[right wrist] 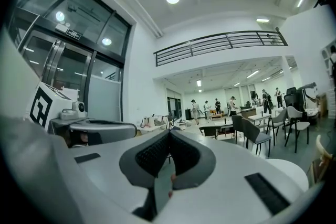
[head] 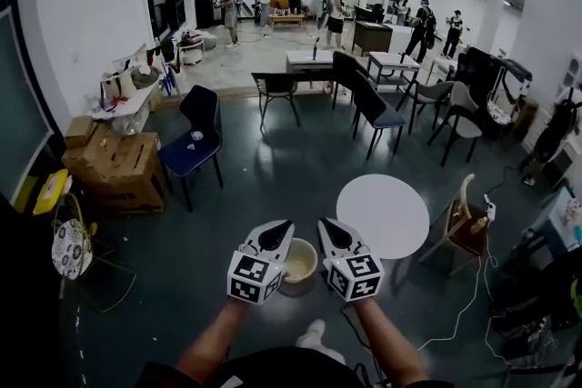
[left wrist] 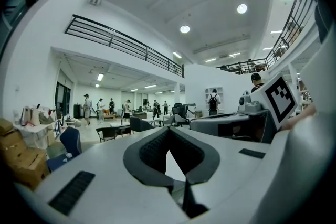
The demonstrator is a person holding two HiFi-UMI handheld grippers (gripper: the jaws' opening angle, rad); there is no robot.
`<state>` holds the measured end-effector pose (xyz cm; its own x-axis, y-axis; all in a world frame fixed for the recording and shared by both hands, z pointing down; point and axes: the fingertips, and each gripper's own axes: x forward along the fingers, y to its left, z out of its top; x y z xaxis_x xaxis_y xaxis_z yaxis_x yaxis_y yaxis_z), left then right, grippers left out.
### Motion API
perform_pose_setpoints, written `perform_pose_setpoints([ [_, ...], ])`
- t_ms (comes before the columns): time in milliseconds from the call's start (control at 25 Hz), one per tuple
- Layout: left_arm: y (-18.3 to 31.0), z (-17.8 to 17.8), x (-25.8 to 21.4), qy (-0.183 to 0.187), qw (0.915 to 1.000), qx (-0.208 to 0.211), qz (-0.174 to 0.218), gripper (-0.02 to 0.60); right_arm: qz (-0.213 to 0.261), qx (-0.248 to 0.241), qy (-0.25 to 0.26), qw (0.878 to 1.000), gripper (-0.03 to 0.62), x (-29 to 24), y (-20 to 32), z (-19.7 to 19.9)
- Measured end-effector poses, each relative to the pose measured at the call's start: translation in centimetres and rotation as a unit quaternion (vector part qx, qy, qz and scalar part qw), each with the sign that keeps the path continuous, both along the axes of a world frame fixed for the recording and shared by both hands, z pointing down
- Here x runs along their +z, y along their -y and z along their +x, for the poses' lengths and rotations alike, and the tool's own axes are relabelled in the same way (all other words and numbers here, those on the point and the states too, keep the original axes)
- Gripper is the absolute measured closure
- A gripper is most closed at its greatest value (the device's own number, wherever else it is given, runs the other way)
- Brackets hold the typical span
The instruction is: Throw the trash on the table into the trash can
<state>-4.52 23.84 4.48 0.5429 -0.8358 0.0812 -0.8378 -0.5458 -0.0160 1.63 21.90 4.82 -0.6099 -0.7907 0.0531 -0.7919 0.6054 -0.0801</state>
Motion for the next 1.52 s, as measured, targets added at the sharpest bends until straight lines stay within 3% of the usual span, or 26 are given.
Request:
perform_pose_setpoints([
  [400, -4.0, -2.8, 0.3, -0.023, 0.9997, 0.003, -0.006, 0.568, -0.003, -0.004, -0.019, 1.0, 0.574, 0.3, -4.2, -3.0],
  [800, -3.9, -4.0, 0.2, -0.031, 0.9995, 0.0, -0.002, 0.568, 0.005, -0.01, -0.026, 1.0, 0.574, -0.2, -4.0, -4.3],
  [1520, -2.2, -0.4, 1.4, -0.02, 0.9997, 0.002, -0.014, 0.568, 0.003, -0.006, -0.026, 1.0, 0.574, -0.4, -2.6, -1.5],
])
